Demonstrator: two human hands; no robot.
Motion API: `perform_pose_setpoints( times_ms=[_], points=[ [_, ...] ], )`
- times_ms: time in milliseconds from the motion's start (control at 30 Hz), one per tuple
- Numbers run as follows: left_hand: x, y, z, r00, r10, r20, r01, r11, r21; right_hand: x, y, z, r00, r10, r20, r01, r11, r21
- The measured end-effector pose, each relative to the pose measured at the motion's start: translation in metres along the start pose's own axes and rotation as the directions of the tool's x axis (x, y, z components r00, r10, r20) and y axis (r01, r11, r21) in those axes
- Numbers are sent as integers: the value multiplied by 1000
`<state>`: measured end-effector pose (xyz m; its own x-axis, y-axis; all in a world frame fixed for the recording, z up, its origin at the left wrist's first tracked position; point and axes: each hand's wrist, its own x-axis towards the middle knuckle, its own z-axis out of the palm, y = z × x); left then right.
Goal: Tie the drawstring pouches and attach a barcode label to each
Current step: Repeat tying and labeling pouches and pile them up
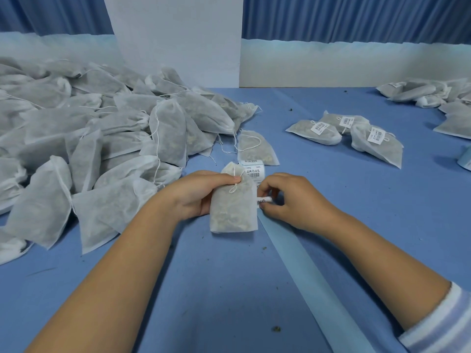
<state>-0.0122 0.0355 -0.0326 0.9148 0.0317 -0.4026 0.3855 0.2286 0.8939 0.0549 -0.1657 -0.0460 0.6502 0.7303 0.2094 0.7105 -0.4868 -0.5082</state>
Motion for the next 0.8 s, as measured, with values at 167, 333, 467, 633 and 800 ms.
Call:
perform_pose_setpoints(
  times_ms=[167, 333, 467, 633, 800],
  points=[
    [-1, 0, 0, 1000, -3, 5, 3, 1000, -10, 0, -2, 1, 1000, -13, -16, 13, 1000, 1],
    [-1, 0, 0, 1000, -10, 14, 10, 1000, 5, -1, -3, 1, 1000, -13, -11, 13, 1000, 24],
    [0, 0, 0, 1000, -9, 11, 9, 1000, 0, -2, -3, 2, 1000, -10, -3, 10, 1000, 10],
    [0, 0, -1, 1000, -11, 2, 11, 1000, 18, -3, -4, -2, 1000, -4, -23, 3, 999, -37],
    [0, 0, -2, 1000, -6, 0, 6, 1000, 15, -4, -5, -4, 996, -9, -94, 4, 998, -61]
  ],
)
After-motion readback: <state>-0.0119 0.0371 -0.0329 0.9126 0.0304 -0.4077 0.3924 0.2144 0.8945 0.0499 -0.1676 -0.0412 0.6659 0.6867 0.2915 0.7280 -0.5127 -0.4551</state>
